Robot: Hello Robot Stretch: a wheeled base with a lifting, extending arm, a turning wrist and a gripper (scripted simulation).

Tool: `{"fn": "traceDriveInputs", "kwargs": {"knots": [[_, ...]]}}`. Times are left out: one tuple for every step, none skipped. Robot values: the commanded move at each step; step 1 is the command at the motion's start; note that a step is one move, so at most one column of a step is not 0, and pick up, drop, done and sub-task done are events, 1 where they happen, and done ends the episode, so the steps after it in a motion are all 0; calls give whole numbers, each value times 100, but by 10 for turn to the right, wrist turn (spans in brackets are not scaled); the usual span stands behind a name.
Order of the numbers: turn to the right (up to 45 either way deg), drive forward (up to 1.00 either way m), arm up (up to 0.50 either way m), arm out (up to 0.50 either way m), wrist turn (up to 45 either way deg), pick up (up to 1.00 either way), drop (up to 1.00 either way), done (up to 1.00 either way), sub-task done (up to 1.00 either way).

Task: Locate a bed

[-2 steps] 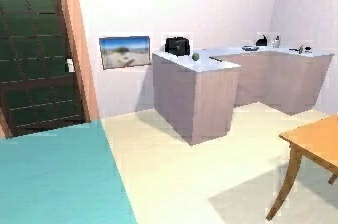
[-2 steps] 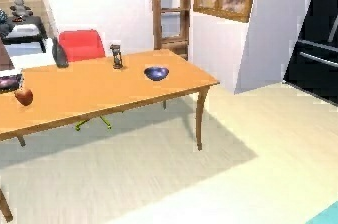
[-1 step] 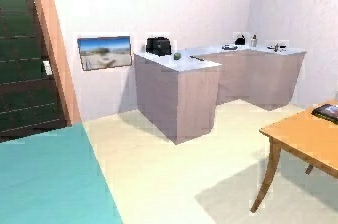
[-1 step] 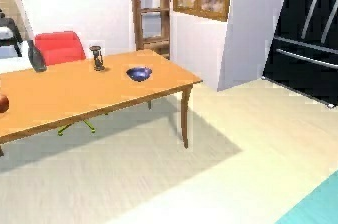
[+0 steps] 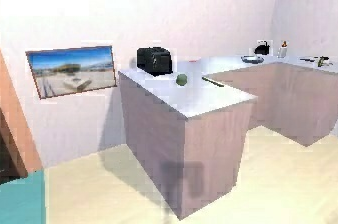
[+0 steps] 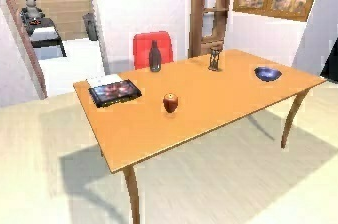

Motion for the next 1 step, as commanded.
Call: {"fn": "traceDriveInputs", "kwargs": {"knots": [[300,0,0,0,0,0,0,0,0]]}}
